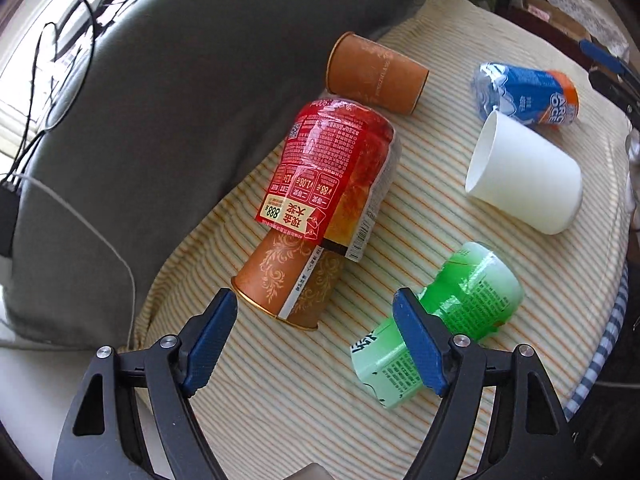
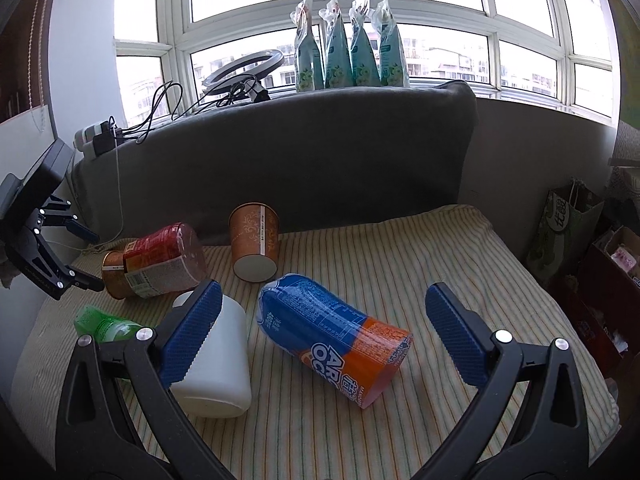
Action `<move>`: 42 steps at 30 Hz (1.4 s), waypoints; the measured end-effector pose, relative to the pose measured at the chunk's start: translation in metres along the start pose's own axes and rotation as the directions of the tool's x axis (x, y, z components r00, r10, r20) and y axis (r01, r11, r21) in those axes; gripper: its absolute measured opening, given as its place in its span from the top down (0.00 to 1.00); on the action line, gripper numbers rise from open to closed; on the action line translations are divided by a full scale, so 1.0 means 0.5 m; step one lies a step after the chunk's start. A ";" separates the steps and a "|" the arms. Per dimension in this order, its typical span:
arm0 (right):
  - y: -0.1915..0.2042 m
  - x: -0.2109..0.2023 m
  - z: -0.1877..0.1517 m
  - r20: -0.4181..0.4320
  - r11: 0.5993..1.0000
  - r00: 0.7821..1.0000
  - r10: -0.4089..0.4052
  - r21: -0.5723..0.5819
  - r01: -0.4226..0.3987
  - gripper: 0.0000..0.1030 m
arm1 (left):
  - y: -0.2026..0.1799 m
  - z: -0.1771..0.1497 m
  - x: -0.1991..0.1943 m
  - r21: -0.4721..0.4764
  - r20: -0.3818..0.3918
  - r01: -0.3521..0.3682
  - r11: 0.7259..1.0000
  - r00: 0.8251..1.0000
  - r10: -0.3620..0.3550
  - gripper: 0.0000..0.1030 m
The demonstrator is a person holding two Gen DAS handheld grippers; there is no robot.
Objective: Flip cup upright
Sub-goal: 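Move the left gripper down toward the brown patterned cup lying on its side, then close the left gripper around the brown patterned cup's body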
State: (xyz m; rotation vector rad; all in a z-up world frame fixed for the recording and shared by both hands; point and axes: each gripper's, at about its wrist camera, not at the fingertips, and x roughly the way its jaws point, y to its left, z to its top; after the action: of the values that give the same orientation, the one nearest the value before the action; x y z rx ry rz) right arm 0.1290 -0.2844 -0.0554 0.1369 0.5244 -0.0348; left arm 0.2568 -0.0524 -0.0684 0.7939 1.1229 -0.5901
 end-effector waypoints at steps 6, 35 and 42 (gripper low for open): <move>-0.003 0.027 0.016 -0.016 0.999 1.000 0.001 0.043 0.000 0.00 | 0.012 0.016 0.043 0.094 -0.069 0.032 0.995 0.997 -0.026 0.29; -0.013 0.047 0.027 -0.025 0.995 0.999 0.026 0.099 -0.023 0.00 | 0.022 0.053 0.128 0.146 -0.165 0.056 0.988 0.986 -0.032 0.32; -0.016 0.068 0.023 -0.048 0.994 0.998 0.035 0.102 -0.030 0.00 | 0.034 0.041 0.123 0.121 -0.157 0.059 0.991 0.987 -0.040 0.35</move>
State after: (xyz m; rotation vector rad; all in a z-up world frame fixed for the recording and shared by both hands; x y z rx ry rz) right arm 0.1636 -0.2939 -0.0634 0.2456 0.5700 -0.0264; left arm 0.3020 -0.0603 -0.1177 0.9351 1.2599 -0.6545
